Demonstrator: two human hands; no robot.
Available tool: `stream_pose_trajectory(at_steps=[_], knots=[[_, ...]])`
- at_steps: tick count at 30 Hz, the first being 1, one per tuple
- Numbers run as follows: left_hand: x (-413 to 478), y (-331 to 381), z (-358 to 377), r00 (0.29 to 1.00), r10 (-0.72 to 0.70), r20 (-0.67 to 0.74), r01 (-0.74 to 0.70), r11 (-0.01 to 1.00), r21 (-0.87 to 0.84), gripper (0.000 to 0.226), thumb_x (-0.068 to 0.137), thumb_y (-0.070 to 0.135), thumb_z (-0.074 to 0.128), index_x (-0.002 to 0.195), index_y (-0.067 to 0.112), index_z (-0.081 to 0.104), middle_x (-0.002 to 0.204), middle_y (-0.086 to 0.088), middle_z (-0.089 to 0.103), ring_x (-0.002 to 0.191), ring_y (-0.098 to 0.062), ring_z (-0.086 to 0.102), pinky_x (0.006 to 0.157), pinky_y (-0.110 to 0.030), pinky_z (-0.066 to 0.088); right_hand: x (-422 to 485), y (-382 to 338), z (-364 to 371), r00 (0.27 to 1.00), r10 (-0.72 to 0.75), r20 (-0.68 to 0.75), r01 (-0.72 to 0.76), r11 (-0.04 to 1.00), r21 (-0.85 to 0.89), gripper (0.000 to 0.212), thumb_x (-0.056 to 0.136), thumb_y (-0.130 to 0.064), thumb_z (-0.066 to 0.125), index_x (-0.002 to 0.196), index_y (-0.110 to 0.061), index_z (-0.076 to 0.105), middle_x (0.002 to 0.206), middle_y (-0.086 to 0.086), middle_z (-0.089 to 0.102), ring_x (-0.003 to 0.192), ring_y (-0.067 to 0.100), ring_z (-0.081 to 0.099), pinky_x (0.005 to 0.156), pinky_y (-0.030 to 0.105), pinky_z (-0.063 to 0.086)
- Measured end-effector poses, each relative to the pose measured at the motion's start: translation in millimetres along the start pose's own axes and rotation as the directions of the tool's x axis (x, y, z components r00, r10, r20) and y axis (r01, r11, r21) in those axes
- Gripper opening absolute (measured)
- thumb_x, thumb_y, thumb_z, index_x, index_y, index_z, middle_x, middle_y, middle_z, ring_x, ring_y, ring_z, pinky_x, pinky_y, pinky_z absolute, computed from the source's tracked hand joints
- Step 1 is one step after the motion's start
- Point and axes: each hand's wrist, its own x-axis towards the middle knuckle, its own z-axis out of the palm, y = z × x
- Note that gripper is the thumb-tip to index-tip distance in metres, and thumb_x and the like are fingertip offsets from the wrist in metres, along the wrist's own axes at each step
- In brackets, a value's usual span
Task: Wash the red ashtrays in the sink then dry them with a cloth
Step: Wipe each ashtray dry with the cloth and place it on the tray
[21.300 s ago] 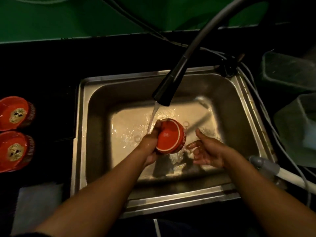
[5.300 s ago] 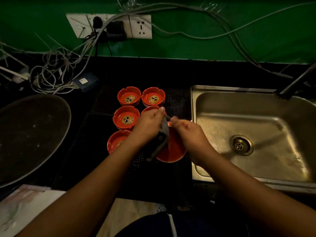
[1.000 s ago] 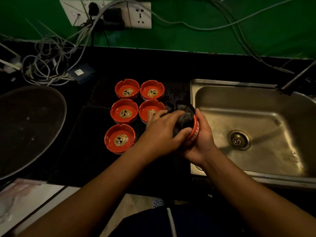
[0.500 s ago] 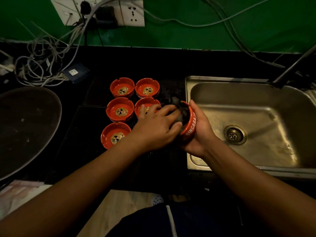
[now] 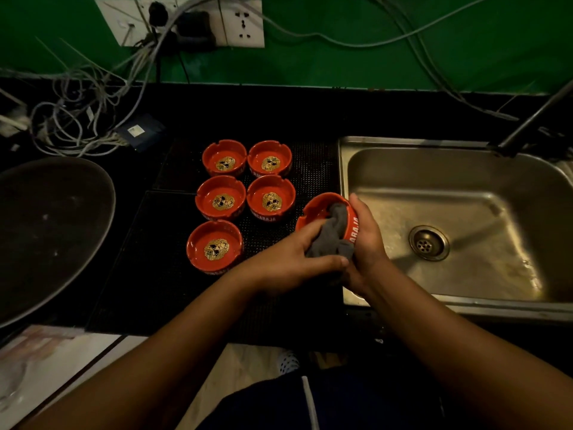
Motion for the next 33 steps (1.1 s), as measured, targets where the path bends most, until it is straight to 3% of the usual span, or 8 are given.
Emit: stream_pose_trajectory(at_steps=[5, 8, 12, 16, 20, 25, 28, 33], knots=[[15, -8, -4, 0.983, -0.102, -0.153, 0.154, 0.911, 0.384, 0.078, 0.069, 0.067, 0.051, 0.138, 0.051, 0.019, 0.151, 0.003, 0.034, 0.144, -0.036, 0.013, 0.114, -0.059, 0.012, -8, 5, 13, 0.996, 0.022, 0.086, -0.015, 0.997, -0.076, 0.062, 0.091, -0.060, 0.041, 0.076, -0.011, 0.077, 0.082, 0.012, 0.072, 0.076, 0.021, 0.072, 0.071, 0.032, 0.057], [12, -14, -4, 0.967, 0.009, -0.256, 0.087, 0.928, 0.363, 0.064, 0.071, 0.058, 0.055, 0.130, 0.037, 0.043, 0.133, -0.002, 0.051, 0.131, -0.027, 0.042, 0.107, -0.051, 0.036, -6, 6, 21, 0.995, -0.089, 0.035, 0.094, 0.979, -0.180, 0.059, 0.082, -0.062, 0.053, 0.120, -0.018, 0.060, 0.115, 0.022, 0.063, 0.098, 0.029, 0.067, 0.081, 0.039, 0.058], [3, -17, -1, 0.920, 0.015, -0.392, -0.067, 0.991, -0.117, 0.020, 0.091, 0.010, 0.058, 0.110, 0.018, 0.057, 0.095, -0.001, 0.065, 0.078, 0.000, 0.067, 0.068, -0.016, 0.053, 0, -1, 16, 0.981, -0.187, 0.056, 0.194, 0.896, -0.401, 0.095, 0.061, -0.082, 0.051, 0.139, -0.029, 0.038, 0.120, 0.015, 0.061, 0.101, 0.030, 0.066, 0.080, 0.041, 0.057], [-3, -8, -8, 0.902, -0.149, -0.406, -0.095, 0.848, -0.521, 0.012, 0.094, 0.014, 0.049, 0.105, 0.014, 0.054, 0.087, -0.011, 0.063, 0.060, -0.018, 0.063, 0.044, -0.024, 0.050, 0, 6, 10, 0.988, -0.116, 0.106, 0.149, 0.906, -0.396, 0.108, 0.048, -0.087, 0.061, 0.137, -0.028, 0.042, 0.126, 0.014, 0.061, 0.109, 0.033, 0.064, 0.087, 0.049, 0.055], [-3, -11, -8, 0.891, -0.216, -0.399, -0.137, 0.710, -0.691, 0.026, 0.093, 0.016, 0.047, 0.115, 0.002, 0.054, 0.091, -0.014, 0.064, 0.075, -0.021, 0.065, 0.060, -0.031, 0.057, -2, 4, 10, 0.992, -0.042, 0.119, 0.084, 0.920, -0.382, 0.098, 0.052, -0.071, 0.067, 0.132, -0.016, 0.050, 0.120, 0.015, 0.065, 0.109, 0.031, 0.064, 0.089, 0.046, 0.054], [9, -14, -5, 0.787, -0.267, -0.555, -0.106, 0.829, -0.549, 0.019, 0.097, 0.023, 0.049, 0.112, 0.015, 0.058, 0.101, -0.011, 0.069, 0.088, -0.023, 0.069, 0.072, -0.034, 0.058, 0, -5, 7, 0.970, -0.241, -0.037, 0.176, 0.796, -0.579, 0.107, 0.039, -0.067, 0.080, 0.129, -0.019, 0.046, 0.120, 0.006, 0.062, 0.107, 0.025, 0.063, 0.088, 0.044, 0.055], [17, -18, -2, 0.659, -0.279, -0.698, -0.077, 0.898, -0.432, 0.023, 0.099, 0.030, 0.045, 0.119, 0.021, 0.052, 0.099, -0.005, 0.067, 0.090, -0.021, 0.068, 0.078, -0.036, 0.057, -3, 0, 6, 0.914, -0.405, 0.026, 0.279, 0.580, -0.765, 0.079, 0.059, -0.048, 0.083, 0.127, -0.028, 0.047, 0.119, -0.002, 0.059, 0.107, 0.018, 0.059, 0.087, 0.038, 0.054], [17, -26, -6, 0.586, -0.239, -0.774, -0.059, 0.940, -0.335, 0.017, 0.100, 0.030, 0.044, 0.114, 0.026, 0.052, 0.094, 0.004, 0.062, 0.088, -0.014, 0.063, 0.080, -0.033, 0.055, -8, 13, 0, 0.942, -0.302, 0.147, 0.277, 0.450, -0.849, 0.064, 0.072, -0.039, 0.079, 0.128, -0.037, 0.049, 0.119, -0.005, 0.058, 0.107, 0.016, 0.057, 0.085, 0.034, 0.054]])
